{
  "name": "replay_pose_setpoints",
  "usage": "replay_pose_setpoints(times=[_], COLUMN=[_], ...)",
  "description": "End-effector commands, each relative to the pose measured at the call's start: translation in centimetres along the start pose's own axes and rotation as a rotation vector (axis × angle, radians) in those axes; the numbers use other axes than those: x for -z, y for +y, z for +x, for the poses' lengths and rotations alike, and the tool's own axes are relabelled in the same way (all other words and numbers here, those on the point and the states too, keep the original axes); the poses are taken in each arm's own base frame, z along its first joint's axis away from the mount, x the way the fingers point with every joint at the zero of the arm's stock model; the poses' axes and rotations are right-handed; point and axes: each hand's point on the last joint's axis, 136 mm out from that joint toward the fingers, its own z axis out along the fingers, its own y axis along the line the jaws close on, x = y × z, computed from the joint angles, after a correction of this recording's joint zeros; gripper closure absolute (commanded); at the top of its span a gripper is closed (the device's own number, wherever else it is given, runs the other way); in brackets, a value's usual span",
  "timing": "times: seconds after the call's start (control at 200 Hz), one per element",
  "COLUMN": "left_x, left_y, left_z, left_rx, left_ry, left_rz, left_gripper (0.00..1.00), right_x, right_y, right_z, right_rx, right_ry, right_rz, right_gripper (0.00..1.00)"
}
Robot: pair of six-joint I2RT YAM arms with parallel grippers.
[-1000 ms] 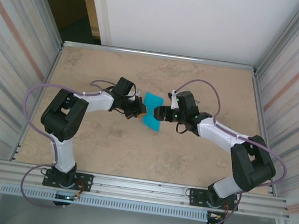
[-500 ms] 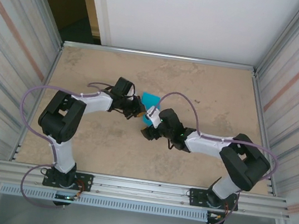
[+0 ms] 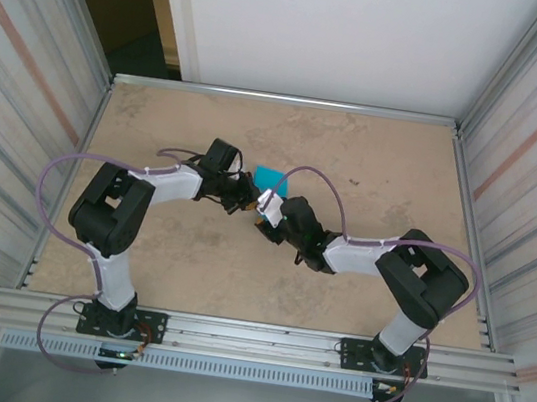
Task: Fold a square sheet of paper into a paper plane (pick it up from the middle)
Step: Third fold the triangle at the center of the table.
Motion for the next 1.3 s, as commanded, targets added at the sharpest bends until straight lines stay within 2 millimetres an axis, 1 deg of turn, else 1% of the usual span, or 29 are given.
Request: replay_pose_setpoints(times=[0.0,0.06,0.13,0.266,0.471,0.907,1.057,1.117,1.218,1.248,1.298], left_x=[0.5,0.5,0.5,0.5,0.5,0.2,0.2,0.2,0.5,0.8,1.4], left_y=[-0.7,-0.7,-0.7,-0.7,-0.6,-0.7,-0.7,-0.5,-0.8,-0.8,-0.7], left_z=[0.3,0.3,0.4,0.4,0.5,0.8,0.7,0.8,0.7,0.6,0.3], left_rx=[-0.012,-0.014,-0.016,-0.015,-0.019,-0.02,-0.02,-0.018,-0.024,-0.023,-0.026], left_ry=[-0.003,-0.002,-0.001,0.0,0.003,0.012,0.012,0.014,0.007,0.0,-0.012], left_rz=[0.012,0.011,0.01,0.008,0.006,0.004,0.001,-0.003,0.001,0.001,-0.001], left_gripper=[0.97,0.97,0.96,0.95,0.94,0.94,0.93,0.93,0.88,0.85,0.78], right_x=[0.8,0.8,0.8,0.9,1.0,0.7,0.8,0.8,0.9,1.0,1.1], right_y=[-0.3,-0.4,-0.4,0.1,0.4,0.5,0.4,0.4,0.4,0.6,0.9], right_z=[-0.9,-0.9,-1.0,-1.1,-1.5,-2.1,-2.1,-2.0,-1.9,-1.8,-1.6], right_rx=[0.014,0.012,0.013,0.009,-0.011,-0.031,-0.035,-0.036,-0.04,-0.04,-0.045], right_ry=[-0.05,-0.054,-0.057,-0.064,-0.071,-0.081,-0.082,-0.08,-0.077,-0.075,-0.073], right_rz=[0.027,0.032,0.029,0.006,-0.02,-0.028,-0.027,-0.026,-0.028,-0.037,-0.054], right_gripper=[0.56,0.63,0.65,0.67,0.67,0.66,0.7,0.76,0.83,0.84,0.85])
